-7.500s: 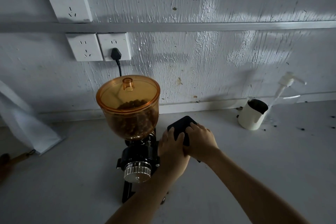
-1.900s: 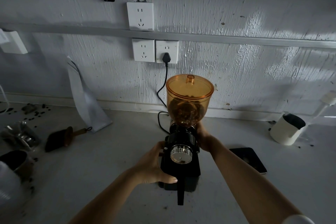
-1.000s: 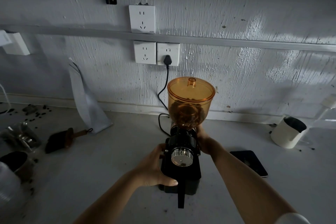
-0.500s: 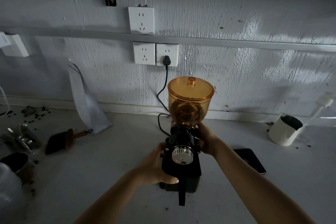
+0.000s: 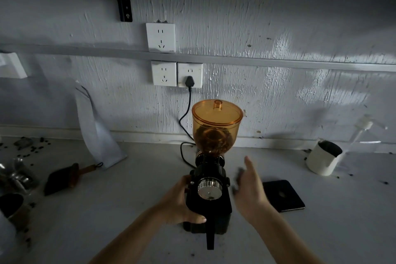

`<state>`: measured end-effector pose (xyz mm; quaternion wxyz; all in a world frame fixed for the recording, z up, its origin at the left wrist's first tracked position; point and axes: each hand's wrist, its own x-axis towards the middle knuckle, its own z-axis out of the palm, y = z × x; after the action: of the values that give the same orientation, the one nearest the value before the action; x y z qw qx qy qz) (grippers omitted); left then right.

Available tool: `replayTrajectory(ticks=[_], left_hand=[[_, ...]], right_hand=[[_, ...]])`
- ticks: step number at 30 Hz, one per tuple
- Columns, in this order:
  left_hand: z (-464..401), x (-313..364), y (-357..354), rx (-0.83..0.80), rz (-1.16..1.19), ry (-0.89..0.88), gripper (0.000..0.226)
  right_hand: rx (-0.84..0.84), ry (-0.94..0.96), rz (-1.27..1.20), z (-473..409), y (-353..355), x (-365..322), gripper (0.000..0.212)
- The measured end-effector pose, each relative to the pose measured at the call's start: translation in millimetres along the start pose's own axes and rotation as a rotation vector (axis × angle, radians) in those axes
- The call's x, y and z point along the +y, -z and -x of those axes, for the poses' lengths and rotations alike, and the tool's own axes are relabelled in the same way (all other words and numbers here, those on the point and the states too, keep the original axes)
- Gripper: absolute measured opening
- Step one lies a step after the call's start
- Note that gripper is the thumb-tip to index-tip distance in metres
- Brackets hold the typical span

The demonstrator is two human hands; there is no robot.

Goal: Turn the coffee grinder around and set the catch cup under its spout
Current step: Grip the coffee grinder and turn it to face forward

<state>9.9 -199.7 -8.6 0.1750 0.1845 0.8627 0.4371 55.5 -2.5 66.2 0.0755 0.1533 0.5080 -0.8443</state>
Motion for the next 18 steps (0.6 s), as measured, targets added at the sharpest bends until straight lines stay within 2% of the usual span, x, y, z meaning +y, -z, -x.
replayTrajectory(ticks=[2, 3, 4, 6, 7, 10, 12, 14, 15, 17, 18], left_hand=[[-0.2, 0.8, 0.5, 0.006, -0.003, 0.0, 0.1], [-0.4, 0.6, 0.5, 0.011, -0.003, 0.002, 0.099], [-0.3, 0.0, -0.1, 0.014, -0.003, 0.005, 0.098], [-0.4, -0.4, -1.4, 0.019, -0.004, 0.015, 0.099], [-0.1, -0.5, -2.0, 0.02, -0.002, 0.02, 0.1], [-1.3, 0.0, -2.1, 0.022, 0.003, 0.029, 0.1], [-1.2, 0.5, -1.9, 0.016, 0.001, 0.03, 0.1], [-0.9, 0.6, -1.6, 0.01, 0.001, 0.026, 0.1], [-0.4, 1.0, -1.7, 0.008, 0.001, 0.024, 0.099], [0.2, 1.3, -1.4, 0.013, 0.001, 0.022, 0.099], [-0.3, 1.0, -1.5, 0.017, -0.001, 0.025, 0.099]], right_hand=[[-0.193, -0.001, 0.045, 7.9, -3.4, 6.6, 0.071], [-0.195, 0.005, 0.023, 10.9, -3.6, 4.1, 0.076], [-0.177, 0.002, -0.022, 8.3, -1.3, 3.9, 0.077], [0.042, 0.055, 0.028, 2.5, 7.4, 5.8, 0.076], [0.075, 0.057, 0.052, 2.9, 6.7, 4.5, 0.078], [-0.161, -0.02, -0.01, 7.0, 0.1, 8.8, 0.079], [-0.118, -0.026, -0.168, 6.3, 0.8, 7.0, 0.077], [0.055, 0.06, -0.165, -0.7, 11.0, 12.1, 0.077], [-0.003, 0.068, -0.142, 2.4, 8.6, 11.5, 0.076], [-0.223, 0.036, -0.071, 5.7, 5.1, 13.8, 0.075], [-0.263, 0.037, -0.079, 8.4, 6.7, 13.5, 0.073]])
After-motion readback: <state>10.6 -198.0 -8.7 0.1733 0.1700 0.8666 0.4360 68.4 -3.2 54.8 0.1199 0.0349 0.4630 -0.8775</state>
